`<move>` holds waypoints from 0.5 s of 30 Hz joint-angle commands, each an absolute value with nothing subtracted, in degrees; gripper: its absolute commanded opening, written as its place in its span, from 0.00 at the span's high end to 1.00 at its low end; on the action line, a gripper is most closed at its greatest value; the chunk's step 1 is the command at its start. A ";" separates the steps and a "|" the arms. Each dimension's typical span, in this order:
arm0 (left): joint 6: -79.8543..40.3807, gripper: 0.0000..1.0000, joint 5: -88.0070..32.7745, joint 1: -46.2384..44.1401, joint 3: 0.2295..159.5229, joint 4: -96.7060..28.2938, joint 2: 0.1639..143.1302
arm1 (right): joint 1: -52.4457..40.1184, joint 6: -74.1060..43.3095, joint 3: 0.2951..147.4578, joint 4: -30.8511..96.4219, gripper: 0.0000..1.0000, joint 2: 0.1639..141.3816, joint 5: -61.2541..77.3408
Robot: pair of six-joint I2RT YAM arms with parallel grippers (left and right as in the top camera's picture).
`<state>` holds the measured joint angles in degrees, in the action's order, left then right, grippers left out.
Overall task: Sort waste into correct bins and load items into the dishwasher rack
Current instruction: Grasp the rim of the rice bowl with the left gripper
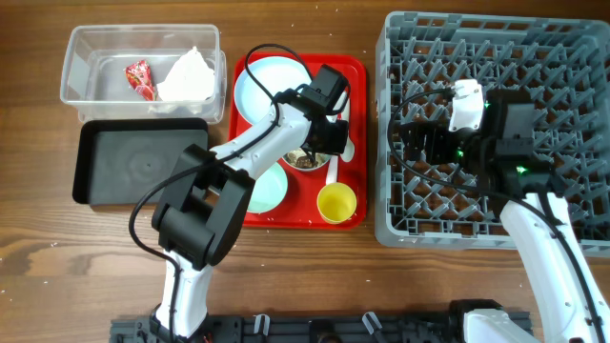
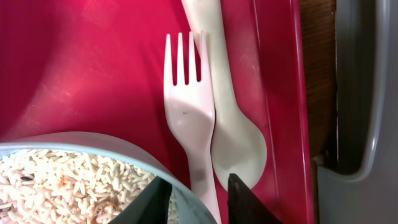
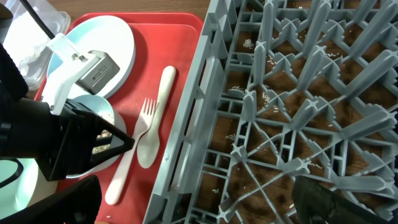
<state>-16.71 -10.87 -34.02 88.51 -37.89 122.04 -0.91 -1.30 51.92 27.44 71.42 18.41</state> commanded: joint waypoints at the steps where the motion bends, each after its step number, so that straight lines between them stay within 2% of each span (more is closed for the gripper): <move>1: -17.43 0.83 -10.37 -34.28 88.07 -37.74 122.45 | -0.78 -1.91 52.93 27.51 0.00 72.03 19.42; 3: -17.43 0.94 -10.37 -34.28 88.09 -37.87 122.02 | -0.78 -1.93 52.93 27.49 0.00 72.03 19.42; 4: -17.43 0.96 -10.37 -34.28 88.09 -37.89 121.84 | -0.78 -1.89 52.93 27.49 0.00 72.03 19.42; 15: -19.51 0.96 -10.41 -33.87 88.20 -39.90 113.89 | -0.78 -1.89 52.93 27.46 0.00 72.03 19.42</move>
